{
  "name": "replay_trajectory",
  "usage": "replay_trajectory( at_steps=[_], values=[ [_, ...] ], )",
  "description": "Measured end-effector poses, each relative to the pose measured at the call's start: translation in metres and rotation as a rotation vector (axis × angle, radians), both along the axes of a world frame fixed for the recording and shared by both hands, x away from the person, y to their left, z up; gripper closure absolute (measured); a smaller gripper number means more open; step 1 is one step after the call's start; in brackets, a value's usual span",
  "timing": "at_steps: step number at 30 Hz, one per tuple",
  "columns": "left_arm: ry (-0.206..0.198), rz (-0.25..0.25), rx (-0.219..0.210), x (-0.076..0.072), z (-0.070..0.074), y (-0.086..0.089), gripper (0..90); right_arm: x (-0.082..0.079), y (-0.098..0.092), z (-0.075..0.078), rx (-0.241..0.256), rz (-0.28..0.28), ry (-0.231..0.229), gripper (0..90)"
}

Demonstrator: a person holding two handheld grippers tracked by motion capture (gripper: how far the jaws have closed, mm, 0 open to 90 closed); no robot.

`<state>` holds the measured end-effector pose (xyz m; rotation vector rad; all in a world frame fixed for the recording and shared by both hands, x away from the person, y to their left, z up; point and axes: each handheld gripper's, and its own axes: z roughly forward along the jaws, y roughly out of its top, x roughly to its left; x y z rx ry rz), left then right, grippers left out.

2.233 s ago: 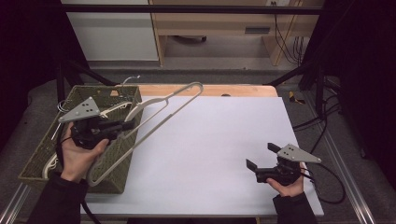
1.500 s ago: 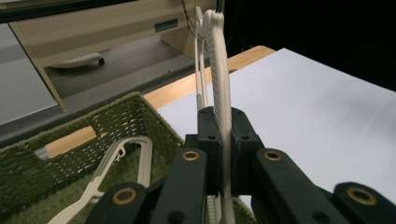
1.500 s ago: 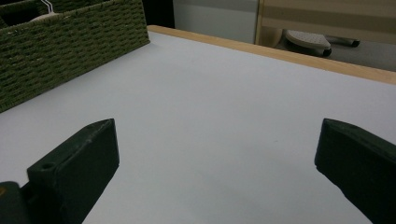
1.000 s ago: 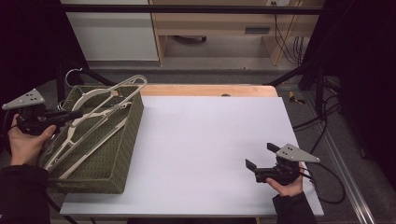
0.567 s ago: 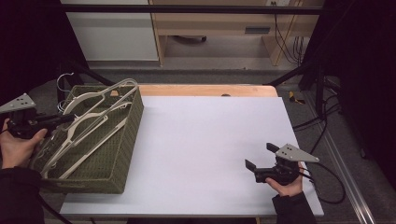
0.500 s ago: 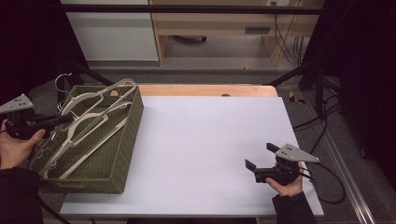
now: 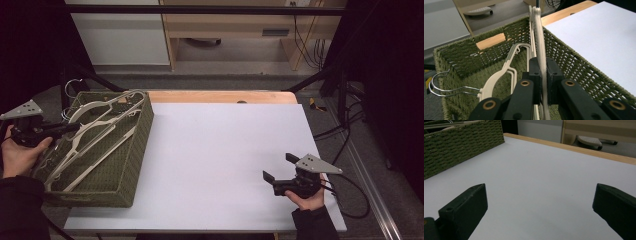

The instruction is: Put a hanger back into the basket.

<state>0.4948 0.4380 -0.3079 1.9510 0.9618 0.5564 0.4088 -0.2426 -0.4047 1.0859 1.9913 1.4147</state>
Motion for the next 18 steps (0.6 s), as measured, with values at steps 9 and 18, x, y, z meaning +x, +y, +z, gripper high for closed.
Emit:
replay_trajectory(
  at_steps=[9,18],
  values=[
    [0.030,0.003,0.032,0.012,-0.013,-0.010,84.6,0.000,-0.001,0.001,0.003,0.003,-0.002,0.7],
    [0.051,0.034,0.032,0.013,-0.035,-0.007,85.1,0.000,0.000,0.000,0.002,0.004,-0.003,0.7]
  ],
)
